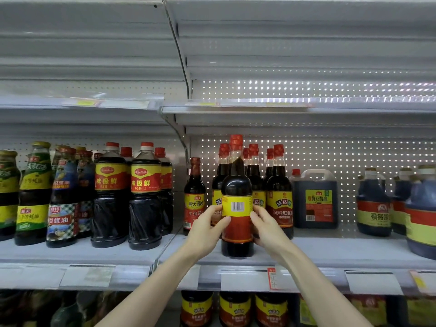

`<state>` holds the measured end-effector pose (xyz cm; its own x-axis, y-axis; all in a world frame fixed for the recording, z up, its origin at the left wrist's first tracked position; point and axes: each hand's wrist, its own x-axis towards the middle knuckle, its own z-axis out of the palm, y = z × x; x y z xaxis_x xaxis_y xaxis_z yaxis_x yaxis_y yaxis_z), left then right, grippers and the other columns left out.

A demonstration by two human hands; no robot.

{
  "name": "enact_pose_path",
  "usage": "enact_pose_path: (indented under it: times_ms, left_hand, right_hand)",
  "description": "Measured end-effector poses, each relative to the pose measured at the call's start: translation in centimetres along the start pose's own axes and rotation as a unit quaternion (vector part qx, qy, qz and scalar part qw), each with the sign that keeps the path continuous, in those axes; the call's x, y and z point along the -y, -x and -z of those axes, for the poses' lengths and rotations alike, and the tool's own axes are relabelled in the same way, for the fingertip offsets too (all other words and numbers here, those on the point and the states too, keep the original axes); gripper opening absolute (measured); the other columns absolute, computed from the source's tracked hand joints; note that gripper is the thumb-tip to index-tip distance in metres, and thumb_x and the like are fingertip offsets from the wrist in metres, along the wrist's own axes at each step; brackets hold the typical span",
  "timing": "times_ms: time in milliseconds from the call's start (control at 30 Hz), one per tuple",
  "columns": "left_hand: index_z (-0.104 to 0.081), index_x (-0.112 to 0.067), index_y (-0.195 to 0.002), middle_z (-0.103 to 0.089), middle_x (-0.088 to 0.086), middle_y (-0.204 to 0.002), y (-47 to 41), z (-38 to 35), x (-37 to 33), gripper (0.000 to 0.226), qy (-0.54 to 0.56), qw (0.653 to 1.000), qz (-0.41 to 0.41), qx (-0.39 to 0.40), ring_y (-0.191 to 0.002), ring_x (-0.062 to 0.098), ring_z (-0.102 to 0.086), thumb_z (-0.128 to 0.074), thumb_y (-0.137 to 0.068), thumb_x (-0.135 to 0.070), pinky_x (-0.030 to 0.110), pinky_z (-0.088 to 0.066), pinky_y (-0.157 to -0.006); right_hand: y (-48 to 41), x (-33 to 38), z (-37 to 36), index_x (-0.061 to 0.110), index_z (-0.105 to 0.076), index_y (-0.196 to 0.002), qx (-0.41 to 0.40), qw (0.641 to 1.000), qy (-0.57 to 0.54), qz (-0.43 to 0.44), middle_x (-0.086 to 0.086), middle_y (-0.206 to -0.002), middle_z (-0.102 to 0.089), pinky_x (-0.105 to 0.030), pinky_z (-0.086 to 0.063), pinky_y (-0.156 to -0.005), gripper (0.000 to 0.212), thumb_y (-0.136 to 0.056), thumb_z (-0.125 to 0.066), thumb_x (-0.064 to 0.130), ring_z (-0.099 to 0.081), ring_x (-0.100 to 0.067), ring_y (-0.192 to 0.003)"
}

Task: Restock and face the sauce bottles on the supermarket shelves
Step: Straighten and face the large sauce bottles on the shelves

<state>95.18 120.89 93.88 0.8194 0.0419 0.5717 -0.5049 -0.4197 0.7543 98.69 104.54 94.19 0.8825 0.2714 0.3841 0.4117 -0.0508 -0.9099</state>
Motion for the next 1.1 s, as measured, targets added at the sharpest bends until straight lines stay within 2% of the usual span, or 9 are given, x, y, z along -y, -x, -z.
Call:
enact_pose_path:
  times_ms: [100, 233, 400, 533, 600, 800, 900, 1000, 1100]
  left_hand:
    - [-0.052, -0.022, -0.122, -0.063, -0.001, -0.108, 0.1, 0.5, 0.3, 0.026, -0.003, 1.000, 0.001, -0.017, -0.094, 0.013, -0.063, -0.055, -0.096, -0.026, 0.017, -0.049, -0.069]
    - [-0.049, -0.020, -0.126, -0.060, 0.001, -0.110, -0.7, 0.9, 0.2, 0.032, 0.025, 0.999, 0.047, 0.007, -0.094, 0.011, -0.061, -0.054, -0.096, -0.029, 0.016, -0.047, -0.065]
    - [-0.039, -0.026, -0.141, -0.055, 0.001, -0.133, -1.5, 0.6, 0.8, 0.048, 0.133, 0.978, 0.123, 0.106, -0.120, 0.019, -0.054, -0.051, -0.096, -0.039, 0.040, -0.047, -0.099]
    - [-0.049, -0.023, -0.132, -0.064, -0.001, -0.115, -1.0, 0.0, 0.9, 0.040, 0.111, 0.989, 0.089, 0.040, -0.101, 0.011, -0.061, -0.053, -0.095, -0.037, 0.025, -0.053, -0.078]
    - [-0.051, -0.020, -0.128, -0.065, -0.001, -0.112, -0.7, -0.4, 1.0, 0.039, 0.073, 0.995, 0.067, -0.012, -0.100, 0.010, -0.062, -0.058, -0.093, -0.037, 0.029, -0.055, -0.082]
    - [-0.053, -0.026, -0.104, -0.063, -0.010, -0.090, 0.5, 0.2, 0.7, 0.019, 0.012, 0.996, 0.028, -0.084, -0.085, 0.003, -0.062, -0.065, -0.090, -0.029, 0.024, -0.056, -0.071]
    - [-0.054, -0.022, -0.107, -0.065, 0.000, -0.099, 0.0, 1.2, 1.3, 0.022, 0.032, 0.997, 0.053, -0.044, -0.093, 0.014, -0.064, -0.064, -0.090, -0.031, 0.031, -0.055, -0.074]
    - [-0.047, -0.020, -0.129, -0.059, 0.001, -0.122, -0.5, 1.3, 2.0, 0.040, 0.081, 0.991, 0.100, 0.038, -0.110, 0.015, -0.058, -0.055, -0.094, -0.038, 0.030, -0.050, -0.084]
    - [-0.046, -0.026, -0.131, -0.057, -0.003, -0.127, -0.7, 1.1, 2.3, 0.038, 0.126, 0.981, 0.114, 0.093, -0.119, 0.014, -0.054, -0.050, -0.096, -0.040, 0.037, -0.046, -0.097]
  right_hand:
    - [-0.3, 0.4, -0.2, 0.025, -0.032, -0.148, 0.009, 0.999, 0.042, -0.007, 0.004, -0.140, -0.045, -0.036, -0.035, -0.111, 0.044, -0.105, -0.029, 0.031, -0.042, -0.015, -0.130]
    - [0.1, 0.5, -0.5, 0.025, -0.034, -0.146, -0.028, 0.997, 0.069, 0.018, 0.004, -0.132, -0.051, -0.039, -0.042, -0.106, 0.044, -0.103, -0.038, 0.031, -0.049, -0.011, -0.114]
    - [1.0, 0.3, -0.4, 0.031, -0.037, -0.134, -0.033, 0.998, 0.044, 0.028, 0.013, -0.105, -0.059, -0.033, -0.052, -0.088, 0.037, -0.099, -0.046, 0.037, -0.059, -0.005, -0.099]
    - [1.0, 0.5, -0.6, 0.034, -0.037, -0.132, -0.006, 1.000, 0.014, 0.022, 0.015, -0.107, -0.057, -0.023, -0.048, -0.076, 0.033, -0.100, -0.045, 0.036, -0.056, 0.002, -0.095]
    - [0.7, 0.3, -0.9, 0.038, -0.036, -0.130, -0.004, 1.000, 0.004, 0.019, 0.013, -0.113, -0.055, -0.022, -0.047, -0.076, 0.031, -0.100, -0.045, 0.035, -0.055, 0.002, -0.097]
    - [-0.2, 0.2, -1.9, 0.037, -0.040, -0.138, -0.003, 0.999, 0.018, 0.028, 0.002, -0.134, -0.051, -0.031, -0.047, -0.096, 0.038, -0.101, -0.043, 0.037, -0.053, -0.011, -0.114]
    - [0.1, 0.2, -1.8, 0.028, -0.035, -0.145, -0.024, 0.999, 0.036, 0.018, 0.001, -0.133, -0.050, -0.023, -0.047, -0.084, 0.045, -0.101, -0.044, 0.034, -0.051, -0.009, -0.107]
    - [0.8, -0.2, -1.7, 0.029, -0.035, -0.139, -0.054, 0.996, 0.063, 0.040, 0.008, -0.114, -0.055, -0.013, -0.044, -0.068, 0.043, -0.098, -0.049, 0.035, -0.054, -0.001, -0.094]
    - [1.1, -0.3, -1.9, 0.031, -0.036, -0.131, -0.054, 0.996, 0.057, 0.048, 0.012, -0.105, -0.053, -0.015, -0.047, -0.069, 0.038, -0.096, -0.052, 0.035, -0.056, -0.002, -0.093]
